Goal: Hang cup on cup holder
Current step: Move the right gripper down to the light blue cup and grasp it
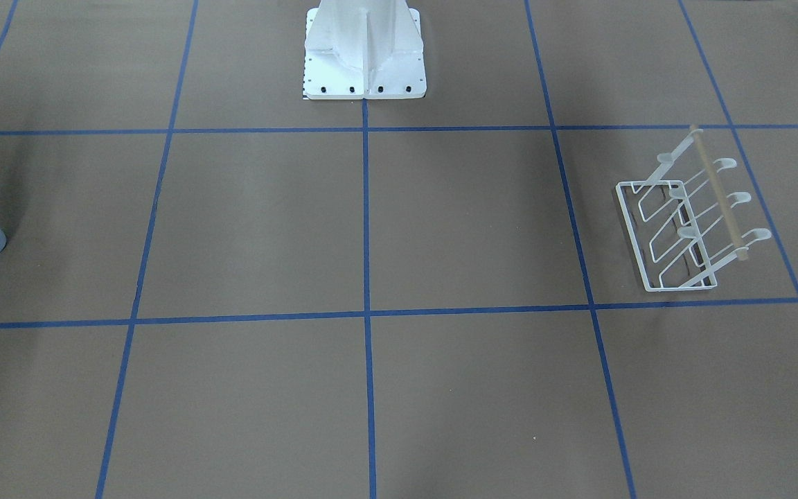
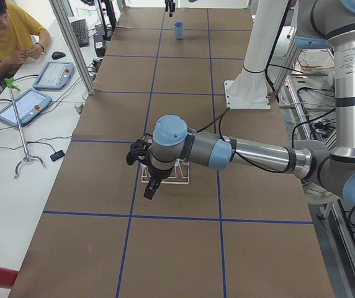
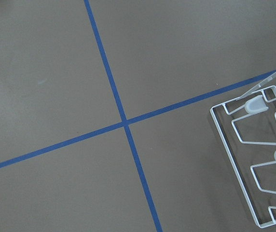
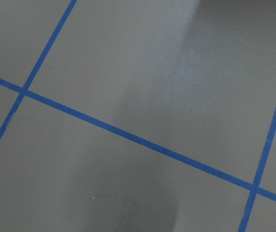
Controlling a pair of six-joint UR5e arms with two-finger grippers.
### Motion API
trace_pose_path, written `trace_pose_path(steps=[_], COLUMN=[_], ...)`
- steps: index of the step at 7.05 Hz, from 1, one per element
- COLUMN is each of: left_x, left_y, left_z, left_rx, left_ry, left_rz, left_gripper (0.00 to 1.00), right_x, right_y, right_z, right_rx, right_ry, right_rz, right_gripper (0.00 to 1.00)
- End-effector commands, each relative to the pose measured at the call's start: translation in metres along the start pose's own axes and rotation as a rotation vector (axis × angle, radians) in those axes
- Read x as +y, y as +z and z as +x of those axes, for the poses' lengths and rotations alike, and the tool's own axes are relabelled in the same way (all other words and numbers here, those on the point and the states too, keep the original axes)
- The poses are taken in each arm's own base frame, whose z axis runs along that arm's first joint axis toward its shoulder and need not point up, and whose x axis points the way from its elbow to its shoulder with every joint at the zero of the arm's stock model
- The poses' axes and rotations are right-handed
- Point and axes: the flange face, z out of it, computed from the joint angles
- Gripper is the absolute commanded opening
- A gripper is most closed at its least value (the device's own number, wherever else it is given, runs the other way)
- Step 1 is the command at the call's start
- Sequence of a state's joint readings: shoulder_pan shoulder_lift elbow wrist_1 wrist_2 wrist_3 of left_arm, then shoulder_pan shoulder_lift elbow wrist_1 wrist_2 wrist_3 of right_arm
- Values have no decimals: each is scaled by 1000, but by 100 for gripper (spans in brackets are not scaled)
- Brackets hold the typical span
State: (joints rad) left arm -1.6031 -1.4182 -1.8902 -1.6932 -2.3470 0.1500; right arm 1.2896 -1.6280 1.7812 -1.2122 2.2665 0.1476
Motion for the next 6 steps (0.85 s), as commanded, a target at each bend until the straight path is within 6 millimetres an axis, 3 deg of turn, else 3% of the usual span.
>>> trace_pose_path(steps=[1,2,5,6], left_x=[3,3,3,4], left_y=[3,4,3,4], left_z=[-2,-3,-3,-3], left_rx=[-1,-1,-1,-1], left_ry=[5,4,5,4], left_rz=[6,5,6,5], left_gripper=[99,99,99,99], right_x=[30,36,65,64], right_y=[23,23,56,58], right_z=[8,9,42,42], right_rx=[30,21,22,21], right_ry=[15,7,4,7], right_rz=[-56,-44,-24,-26], right_gripper=[100,100,98,91])
